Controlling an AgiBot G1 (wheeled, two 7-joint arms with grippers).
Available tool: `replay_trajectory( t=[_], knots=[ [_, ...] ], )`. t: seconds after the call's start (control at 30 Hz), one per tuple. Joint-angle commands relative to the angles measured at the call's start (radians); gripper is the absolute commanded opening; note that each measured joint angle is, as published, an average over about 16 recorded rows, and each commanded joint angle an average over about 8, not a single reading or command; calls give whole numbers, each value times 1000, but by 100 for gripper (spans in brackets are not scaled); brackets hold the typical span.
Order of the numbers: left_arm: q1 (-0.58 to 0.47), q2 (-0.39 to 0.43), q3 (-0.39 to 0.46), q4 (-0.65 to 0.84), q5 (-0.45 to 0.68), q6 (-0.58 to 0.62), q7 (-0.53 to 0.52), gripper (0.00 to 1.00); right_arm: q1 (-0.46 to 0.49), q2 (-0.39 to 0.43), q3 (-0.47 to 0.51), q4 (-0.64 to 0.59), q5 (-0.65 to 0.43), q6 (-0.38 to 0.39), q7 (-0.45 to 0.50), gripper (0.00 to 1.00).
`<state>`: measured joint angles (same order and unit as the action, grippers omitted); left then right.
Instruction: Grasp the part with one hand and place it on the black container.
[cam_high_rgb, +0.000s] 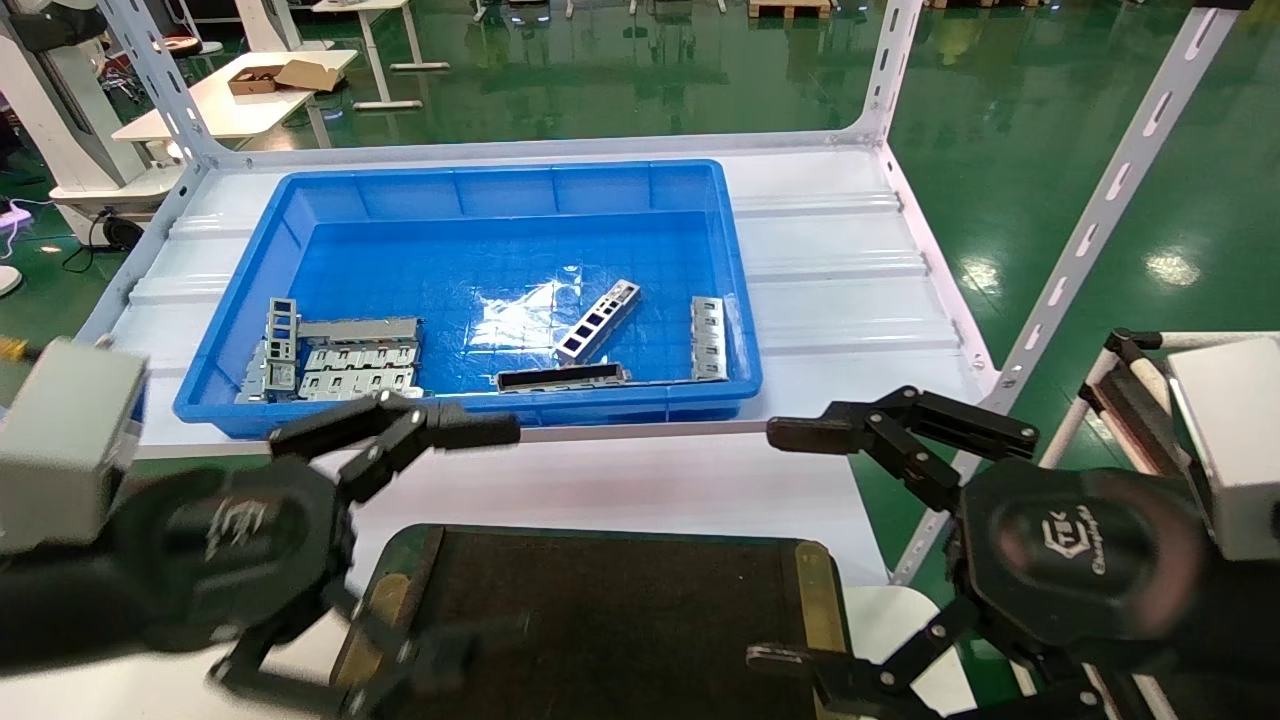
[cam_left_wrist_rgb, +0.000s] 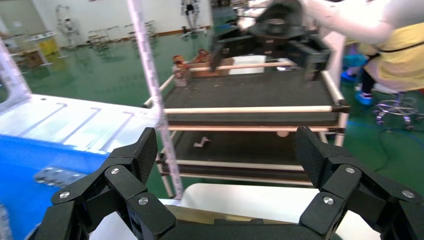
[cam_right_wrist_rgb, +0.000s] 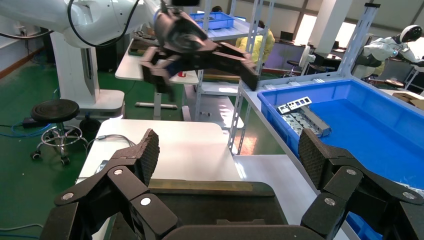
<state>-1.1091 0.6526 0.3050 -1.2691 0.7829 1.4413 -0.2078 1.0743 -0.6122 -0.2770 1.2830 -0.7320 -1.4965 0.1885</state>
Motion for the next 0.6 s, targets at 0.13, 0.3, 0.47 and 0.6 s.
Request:
replay_trajectory(
  t=[0.13,0.3,0.47,0.6],
  knots=[
    [-32,33,22,19,47,-45,-18,100,0,0,0,0,0,0,0,100],
    [-100,102,64,81,135,-116,-45,100,0,0,-1,0,1,0,0,100],
    [-190,204,123,196,250,-201,-65,100,0,0,-1,0,1,0,-1,100],
    [-269,295,168,319,342,-273,-64,100,0,1,-2,0,1,0,-1,100]
  ],
)
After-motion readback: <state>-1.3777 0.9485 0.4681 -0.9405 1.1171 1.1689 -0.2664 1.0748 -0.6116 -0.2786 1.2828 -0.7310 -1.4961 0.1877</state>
